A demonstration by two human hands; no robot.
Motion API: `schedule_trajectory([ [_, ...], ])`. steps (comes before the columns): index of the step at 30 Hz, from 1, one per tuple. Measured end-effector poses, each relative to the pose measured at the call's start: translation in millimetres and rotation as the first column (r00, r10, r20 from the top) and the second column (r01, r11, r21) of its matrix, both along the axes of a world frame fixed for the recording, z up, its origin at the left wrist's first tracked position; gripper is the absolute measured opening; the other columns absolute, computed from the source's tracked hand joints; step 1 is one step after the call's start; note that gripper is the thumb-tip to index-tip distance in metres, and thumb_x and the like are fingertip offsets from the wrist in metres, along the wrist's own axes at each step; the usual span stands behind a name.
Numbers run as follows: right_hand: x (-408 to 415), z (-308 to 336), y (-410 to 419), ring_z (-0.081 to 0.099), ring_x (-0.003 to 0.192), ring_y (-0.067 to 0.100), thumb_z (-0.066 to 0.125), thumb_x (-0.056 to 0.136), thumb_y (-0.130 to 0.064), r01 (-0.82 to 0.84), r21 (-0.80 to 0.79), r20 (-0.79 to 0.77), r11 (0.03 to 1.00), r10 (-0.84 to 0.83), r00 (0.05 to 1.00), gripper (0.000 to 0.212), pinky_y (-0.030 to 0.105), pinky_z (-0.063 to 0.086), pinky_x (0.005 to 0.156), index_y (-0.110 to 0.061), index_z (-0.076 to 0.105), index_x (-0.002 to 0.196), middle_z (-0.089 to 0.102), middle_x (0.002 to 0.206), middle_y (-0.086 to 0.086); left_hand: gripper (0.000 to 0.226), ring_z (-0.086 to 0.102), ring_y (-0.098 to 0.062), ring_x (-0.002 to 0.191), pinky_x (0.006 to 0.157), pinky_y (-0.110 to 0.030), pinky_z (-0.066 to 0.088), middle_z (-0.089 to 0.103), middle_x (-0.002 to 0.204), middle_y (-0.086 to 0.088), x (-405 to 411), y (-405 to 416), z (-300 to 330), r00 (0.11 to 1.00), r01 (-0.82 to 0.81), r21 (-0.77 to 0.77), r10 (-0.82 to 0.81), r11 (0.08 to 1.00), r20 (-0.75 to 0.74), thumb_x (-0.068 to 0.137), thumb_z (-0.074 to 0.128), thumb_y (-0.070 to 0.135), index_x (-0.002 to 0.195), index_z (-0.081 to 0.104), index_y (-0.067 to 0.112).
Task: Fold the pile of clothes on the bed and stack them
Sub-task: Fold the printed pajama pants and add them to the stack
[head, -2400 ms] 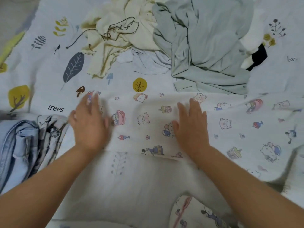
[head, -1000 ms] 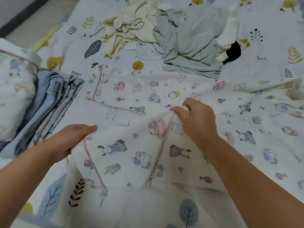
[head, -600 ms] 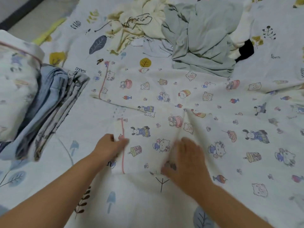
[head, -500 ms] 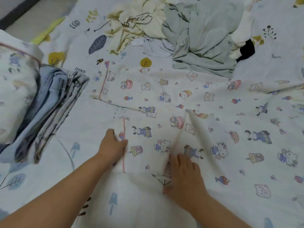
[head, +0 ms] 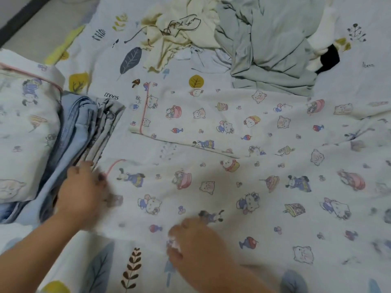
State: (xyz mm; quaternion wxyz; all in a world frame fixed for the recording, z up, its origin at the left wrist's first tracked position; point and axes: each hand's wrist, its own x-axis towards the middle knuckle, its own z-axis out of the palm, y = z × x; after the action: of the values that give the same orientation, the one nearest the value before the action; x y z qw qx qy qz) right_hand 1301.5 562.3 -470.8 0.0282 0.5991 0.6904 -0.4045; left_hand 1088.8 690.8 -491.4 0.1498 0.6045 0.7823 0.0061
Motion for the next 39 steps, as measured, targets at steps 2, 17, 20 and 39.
schedule_trajectory([
  [2,14,-13,4,0.046,0.117,0.027,0.053,0.089,-0.027,0.179,0.284,0.089,0.942,-0.211,0.973,0.037,0.039,0.04,0.098,-0.015,0.051,0.124,0.051,0.125,0.008,0.048,0.048,-0.052,0.108,0.087,-0.057,0.04,0.046,0.125,-0.036,15,-4,-7,0.983,0.178,0.074,-0.174,0.981,-0.062,0.083,0.062,0.008,0.127,0.048,-0.006],
  [17,117,-36,-8,0.046,0.11,0.019,0.034,0.098,-0.027,0.282,0.101,0.31,0.954,-0.299,0.902,0.028,0.029,0.039,0.081,-0.015,0.053,0.115,0.052,0.113,0.002,0.035,0.048,-0.024,0.113,0.093,-0.034,0.039,0.048,0.128,-0.006,169,-20,-19,0.691,0.719,-0.188,-0.719,0.67,0.08,0.096,0.035,0.027,0.127,0.048,0.016],
  [20,133,-19,-12,0.052,0.106,0.021,0.037,0.098,-0.029,0.338,0.085,0.234,0.937,-0.349,0.908,0.031,0.029,0.041,0.084,-0.018,0.053,0.122,0.058,0.115,0.003,0.033,0.052,-0.024,0.111,0.095,-0.036,0.042,0.054,0.126,-0.006,203,-30,-3,0.642,0.766,-0.163,-0.726,0.622,0.248,0.096,0.038,0.023,0.125,0.051,0.016],
  [39,366,-23,-114,-0.011,0.144,0.025,0.057,0.087,-0.019,0.289,0.078,0.568,0.954,-0.28,0.774,0.088,0.052,0.002,0.114,-0.025,-0.004,0.149,-0.01,0.155,0.005,0.035,0.043,-0.022,0.117,0.096,-0.033,0.04,0.045,0.131,-0.004,416,-137,-11,0.445,0.894,-0.147,-0.8,0.423,0.403,0.096,0.042,0.023,0.13,0.048,0.018],
])
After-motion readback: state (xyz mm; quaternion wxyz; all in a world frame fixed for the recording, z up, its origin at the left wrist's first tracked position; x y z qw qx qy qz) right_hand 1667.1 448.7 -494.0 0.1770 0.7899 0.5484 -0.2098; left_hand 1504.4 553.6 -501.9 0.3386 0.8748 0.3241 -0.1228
